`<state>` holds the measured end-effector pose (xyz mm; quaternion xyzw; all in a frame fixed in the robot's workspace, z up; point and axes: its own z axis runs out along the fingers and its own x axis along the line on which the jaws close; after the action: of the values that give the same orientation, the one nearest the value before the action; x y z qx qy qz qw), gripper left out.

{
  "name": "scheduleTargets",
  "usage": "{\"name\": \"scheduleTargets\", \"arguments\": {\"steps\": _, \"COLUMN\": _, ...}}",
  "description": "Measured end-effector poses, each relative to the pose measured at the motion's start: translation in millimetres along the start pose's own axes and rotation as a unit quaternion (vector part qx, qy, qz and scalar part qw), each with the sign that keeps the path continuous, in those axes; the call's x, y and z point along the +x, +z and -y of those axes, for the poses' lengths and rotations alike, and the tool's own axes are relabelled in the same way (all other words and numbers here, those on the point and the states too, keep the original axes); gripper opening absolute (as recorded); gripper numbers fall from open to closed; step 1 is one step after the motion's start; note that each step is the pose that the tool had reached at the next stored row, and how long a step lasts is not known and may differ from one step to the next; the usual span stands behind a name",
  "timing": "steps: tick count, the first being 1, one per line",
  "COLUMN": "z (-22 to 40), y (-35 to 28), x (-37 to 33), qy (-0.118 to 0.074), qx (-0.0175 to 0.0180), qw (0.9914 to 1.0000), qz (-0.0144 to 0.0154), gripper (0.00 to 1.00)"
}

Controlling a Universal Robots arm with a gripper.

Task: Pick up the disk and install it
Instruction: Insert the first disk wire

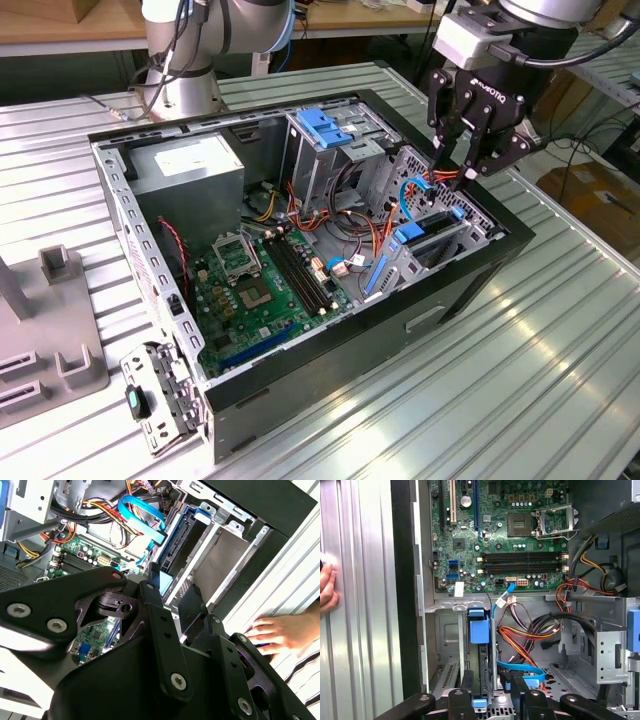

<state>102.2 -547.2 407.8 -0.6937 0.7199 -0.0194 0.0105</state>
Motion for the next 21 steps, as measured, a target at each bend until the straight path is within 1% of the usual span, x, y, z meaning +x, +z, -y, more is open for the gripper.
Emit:
{"name": "scheduleTargets", "arguments": {"steps": 4, "z": 0.3, "y": -0.2, "x": -1.4, "qy": 0.000, "qx": 0.0000, "qw": 1.00000, "qz": 0.0001, "gripper": 0.43}}
{"name": "scheduleTargets", "arguments": {"steps": 11, "z": 4.0, "y": -0.1, "x": -6.4, "qy": 0.000, "qx": 0.0000, "qw": 1.00000, "qz": 0.0001, "gripper": 0.43}}
{"name": "scheduleTargets", "arguments": {"steps": 21, "z": 4.5, "y": -0.3, "x": -7.2, "qy": 0.000, "qx": 0.0000, "qw": 1.00000, "qz": 0.0001, "gripper": 0.43}}
